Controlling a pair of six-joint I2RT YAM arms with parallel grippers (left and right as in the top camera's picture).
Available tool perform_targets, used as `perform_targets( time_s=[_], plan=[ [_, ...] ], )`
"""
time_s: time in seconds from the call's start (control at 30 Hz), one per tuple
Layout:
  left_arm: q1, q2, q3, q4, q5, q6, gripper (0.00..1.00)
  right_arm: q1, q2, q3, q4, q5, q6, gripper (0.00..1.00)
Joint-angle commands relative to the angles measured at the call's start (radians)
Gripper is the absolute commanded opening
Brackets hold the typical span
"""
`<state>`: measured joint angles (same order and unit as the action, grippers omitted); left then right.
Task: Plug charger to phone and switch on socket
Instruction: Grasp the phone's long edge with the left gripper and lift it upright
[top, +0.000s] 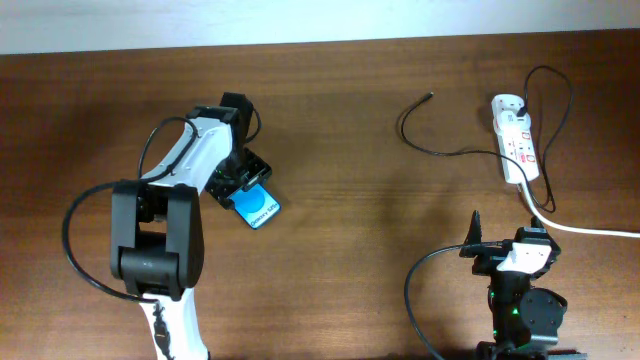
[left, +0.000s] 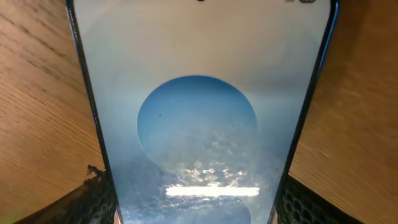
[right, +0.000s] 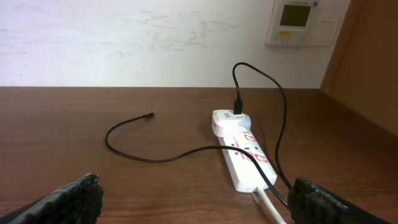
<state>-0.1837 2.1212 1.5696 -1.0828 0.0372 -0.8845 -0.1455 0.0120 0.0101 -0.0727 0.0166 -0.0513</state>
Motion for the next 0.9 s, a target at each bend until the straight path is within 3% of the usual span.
perform_targets(
  time_s=[0.0, 0.37, 0.6, 0.87],
  plan=[
    [-0.002, 0.009, 0.086, -0.032, 0.081, 0.075, 0.56, 0.002, -0.006, -0.005, -0.007, -0.003, 0.006, 0.99],
    [-0.005, 0.009, 0.143, -0.120, 0.570, 0.327, 0.53, 0.002, -0.006, -0.005, -0.007, -0.003, 0.006, 0.99],
    [-0.005, 0.009, 0.143, -0.136, 0.871, 0.372, 0.53, 0.002, -0.006, -0.005, -0.007, -0.003, 0.006, 0.99],
    [-0.011, 0.009, 0.143, -0.172, 0.996, 0.416, 0.53, 0.002, -0.006, -0.005, -0.007, -0.003, 0.006, 0.99]
  ],
)
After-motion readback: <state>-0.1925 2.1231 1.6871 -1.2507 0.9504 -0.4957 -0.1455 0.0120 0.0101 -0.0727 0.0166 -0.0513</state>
